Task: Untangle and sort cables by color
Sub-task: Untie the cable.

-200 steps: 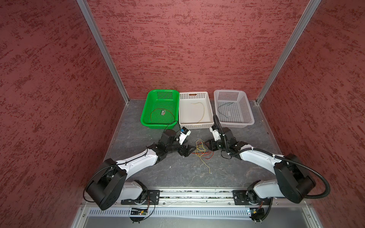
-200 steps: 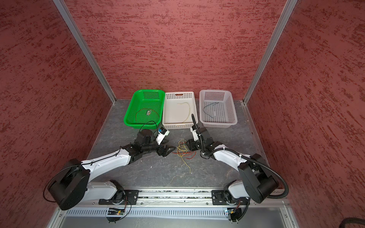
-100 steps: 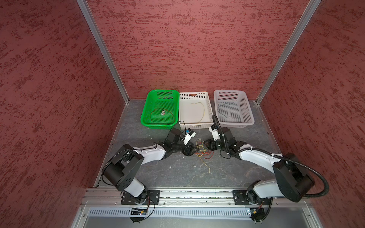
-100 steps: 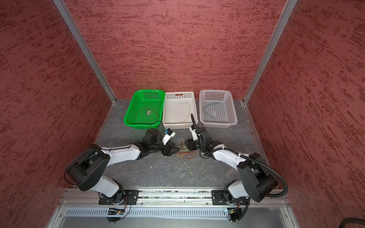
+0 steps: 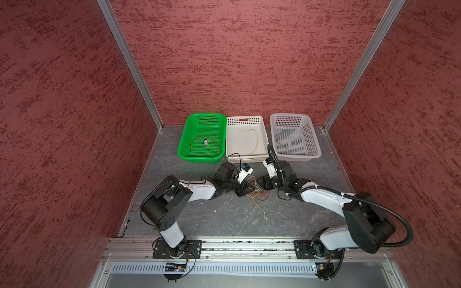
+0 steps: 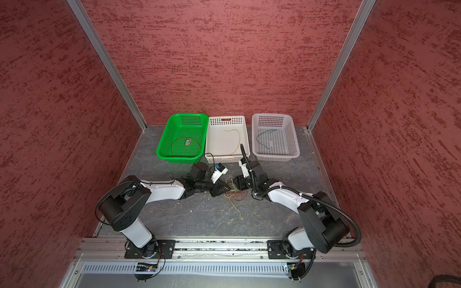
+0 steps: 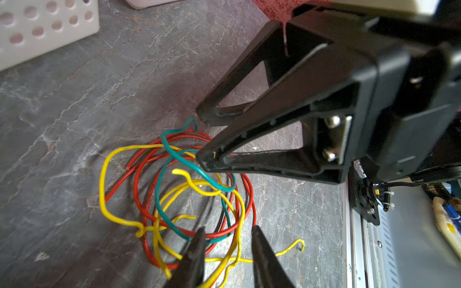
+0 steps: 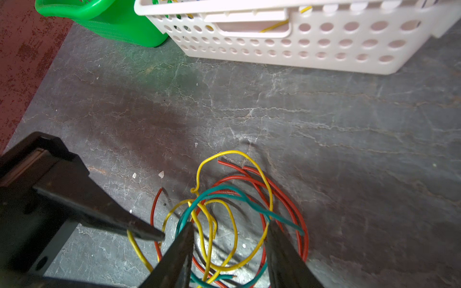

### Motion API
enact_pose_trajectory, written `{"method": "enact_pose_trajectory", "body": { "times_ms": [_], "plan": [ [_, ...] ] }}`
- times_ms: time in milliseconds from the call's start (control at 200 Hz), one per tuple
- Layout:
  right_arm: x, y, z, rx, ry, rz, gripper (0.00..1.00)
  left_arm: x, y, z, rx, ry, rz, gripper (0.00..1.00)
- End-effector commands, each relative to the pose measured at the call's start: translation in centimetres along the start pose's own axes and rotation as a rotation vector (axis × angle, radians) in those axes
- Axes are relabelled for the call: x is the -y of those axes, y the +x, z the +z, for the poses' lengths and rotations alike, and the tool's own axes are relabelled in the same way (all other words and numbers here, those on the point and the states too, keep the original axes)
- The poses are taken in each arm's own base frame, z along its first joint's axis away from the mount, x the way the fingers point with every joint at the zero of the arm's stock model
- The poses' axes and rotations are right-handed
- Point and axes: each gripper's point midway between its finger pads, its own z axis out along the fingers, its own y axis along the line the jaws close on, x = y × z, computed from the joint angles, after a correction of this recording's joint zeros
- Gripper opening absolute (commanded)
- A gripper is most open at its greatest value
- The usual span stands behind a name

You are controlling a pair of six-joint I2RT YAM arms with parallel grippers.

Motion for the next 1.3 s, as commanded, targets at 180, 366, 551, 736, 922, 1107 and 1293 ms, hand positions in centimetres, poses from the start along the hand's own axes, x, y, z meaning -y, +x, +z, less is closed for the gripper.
{"method": "enact_pose_trajectory", "body": {
  "times_ms": [180, 366, 551, 736, 922, 1107, 1293],
  "plan": [
    [-0.8, -1.3, 0.0, 0.036, -0.023, -0.013, 0.49, 1.1, -0.2, 0.5, -0.016, 0.074, 0.002, 0.0],
    [-1.0, -1.1, 0.2, 0.03, -0.031, -0.016, 0.49, 1.8, -0.2, 0.2, -0.016, 0.098, 0.005, 0.0],
    [-2.2, -0.5, 0.3, 0.021, -0.106, -0.025, 0.51, 2.5, -0.2, -0.2, -0.008, 0.127, 0.03, 0.0],
    [-2.8, 0.9, 0.0, -0.015, -0.148, -0.049, 0.53, 2.8, -0.4, -0.7, 0.011, 0.148, 0.044, 0.0],
    [-2.1, 2.7, -0.2, -0.066, -0.125, -0.07, 0.53, 3.2, -1.0, -1.2, 0.041, 0.164, 0.064, 0.0],
    [-2.5, 3.7, 0.0, -0.106, -0.161, -0.082, 0.54, 3.4, -1.7, -1.9, 0.067, 0.169, 0.086, 0.0],
    [-2.7, 4.0, 0.7, -0.128, -0.181, -0.085, 0.54, 3.6, -2.7, -2.5, 0.098, 0.17, 0.109, 0.0]
  ]
}}
